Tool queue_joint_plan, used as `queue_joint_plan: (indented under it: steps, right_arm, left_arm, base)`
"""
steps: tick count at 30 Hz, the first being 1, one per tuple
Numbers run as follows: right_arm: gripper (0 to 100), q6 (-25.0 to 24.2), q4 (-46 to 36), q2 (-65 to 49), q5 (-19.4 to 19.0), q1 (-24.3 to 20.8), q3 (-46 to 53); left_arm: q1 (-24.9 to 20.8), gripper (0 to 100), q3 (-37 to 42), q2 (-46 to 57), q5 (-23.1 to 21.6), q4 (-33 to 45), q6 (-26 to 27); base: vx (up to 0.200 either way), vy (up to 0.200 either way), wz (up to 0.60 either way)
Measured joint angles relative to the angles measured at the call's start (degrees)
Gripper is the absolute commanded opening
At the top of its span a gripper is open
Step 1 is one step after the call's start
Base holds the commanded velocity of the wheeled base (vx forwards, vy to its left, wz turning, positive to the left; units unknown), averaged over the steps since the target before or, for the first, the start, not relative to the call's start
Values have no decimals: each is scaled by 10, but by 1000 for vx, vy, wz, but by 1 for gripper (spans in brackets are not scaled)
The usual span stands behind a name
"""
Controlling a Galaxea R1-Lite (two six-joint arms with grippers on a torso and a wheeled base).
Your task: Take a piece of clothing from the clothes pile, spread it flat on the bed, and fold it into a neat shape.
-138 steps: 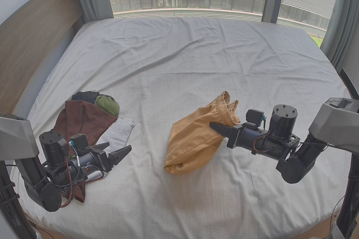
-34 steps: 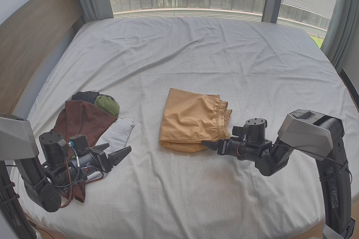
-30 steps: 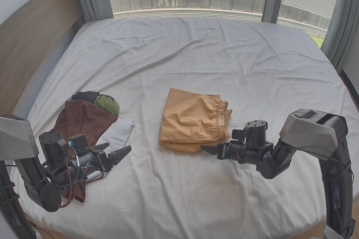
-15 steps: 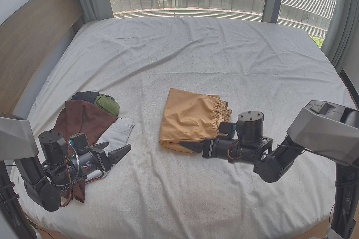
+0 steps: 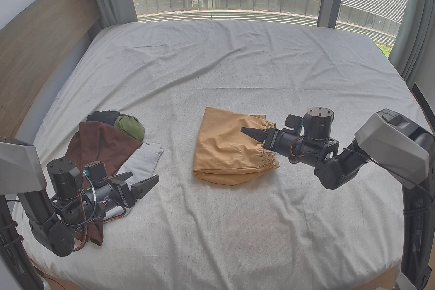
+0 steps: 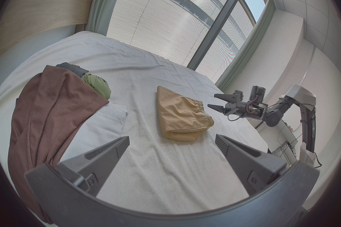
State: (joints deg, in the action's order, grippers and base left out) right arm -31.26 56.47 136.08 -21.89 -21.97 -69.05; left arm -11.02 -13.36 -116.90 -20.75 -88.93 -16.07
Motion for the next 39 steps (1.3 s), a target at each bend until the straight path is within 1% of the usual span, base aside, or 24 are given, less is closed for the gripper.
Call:
queue_joint_plan:
  steps: [7,13,21,26,32,36,39]
  right_arm:
    - [100,5,5,60,3,22,-12]
    - [100,13,20,98,5,28,-13]
    - [100,14,56,104,7,30,11]
    - [100,13,59,40,7,29,54]
    - [100,23,42,-95,7,28,122]
    - [100,48,7,-198,7,29,165]
    - [100,79,-22,-285,12,36,203]
  left_arm:
    - [0,100,0,0,0,0,0]
    - [1,100,0,0,0,0,-1]
    - [1,100,0,4,0,0,-9]
    - [0,100,-2,25,3,1,-19]
    - [-3,100,12,80,7,1,-26]
    - [-3,100,32,126,9,2,-29]
    - [-2,100,48,170,10,2,-30]
  base:
    - [0,0,0]
    - [0,0,0]
    - [0,0,0]
    - [0,0,0]
    - [0,0,0]
    - [0,0,0]
    - [0,0,0]
